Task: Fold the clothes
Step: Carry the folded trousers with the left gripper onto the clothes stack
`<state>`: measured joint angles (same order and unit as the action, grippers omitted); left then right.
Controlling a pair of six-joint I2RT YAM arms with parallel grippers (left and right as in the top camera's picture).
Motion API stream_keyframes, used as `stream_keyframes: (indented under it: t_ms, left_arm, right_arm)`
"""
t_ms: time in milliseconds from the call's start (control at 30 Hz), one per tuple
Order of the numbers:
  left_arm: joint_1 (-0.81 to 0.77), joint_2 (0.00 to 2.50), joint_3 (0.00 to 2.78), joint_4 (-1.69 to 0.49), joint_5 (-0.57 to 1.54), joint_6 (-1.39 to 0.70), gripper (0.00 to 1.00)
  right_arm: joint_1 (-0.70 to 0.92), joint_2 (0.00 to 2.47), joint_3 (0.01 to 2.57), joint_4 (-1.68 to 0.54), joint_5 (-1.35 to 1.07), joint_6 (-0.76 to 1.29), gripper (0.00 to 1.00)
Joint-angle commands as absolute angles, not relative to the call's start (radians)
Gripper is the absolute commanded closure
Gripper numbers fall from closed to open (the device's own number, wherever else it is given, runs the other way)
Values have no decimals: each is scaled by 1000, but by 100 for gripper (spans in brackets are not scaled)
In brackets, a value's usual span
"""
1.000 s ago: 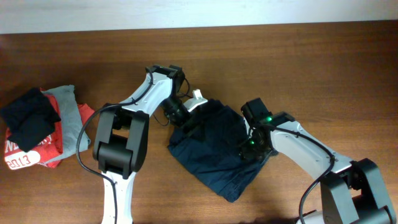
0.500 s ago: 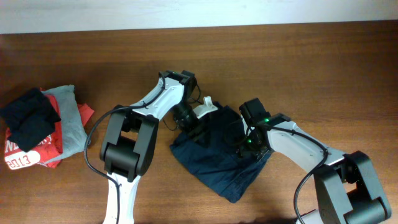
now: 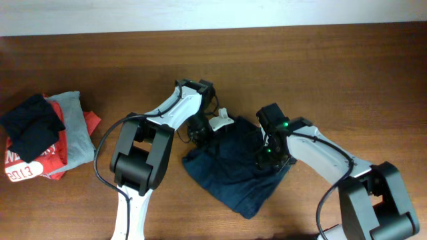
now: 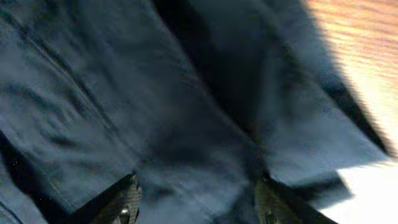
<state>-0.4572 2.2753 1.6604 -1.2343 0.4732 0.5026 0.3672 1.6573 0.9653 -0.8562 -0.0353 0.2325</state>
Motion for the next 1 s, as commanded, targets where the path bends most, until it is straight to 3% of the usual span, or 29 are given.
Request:
stream_keyframes:
  t_ms: [0,167,433,633,967]
  left_arm:
    - [-426,2223,1705,-1223,235,376,99]
    - [-337,2034,1713,-1211,159,306,99]
    - [-93,1722,1713,-1175,129,232,99]
    - [103,1654,1713,-1117,92,232,100]
    - [295,1655,1713,-1095,88,190,99]
  right_arm:
    - [363,1555,1082,-936,82,241,35]
    - [326,1443,1216,-1092,159,240,30]
    - [214,1353,1235,-1150,158,161,29]
    - [202,1354,1235,-1164,157,138,29]
    - [202,1354,1234,-1165,144,134,29]
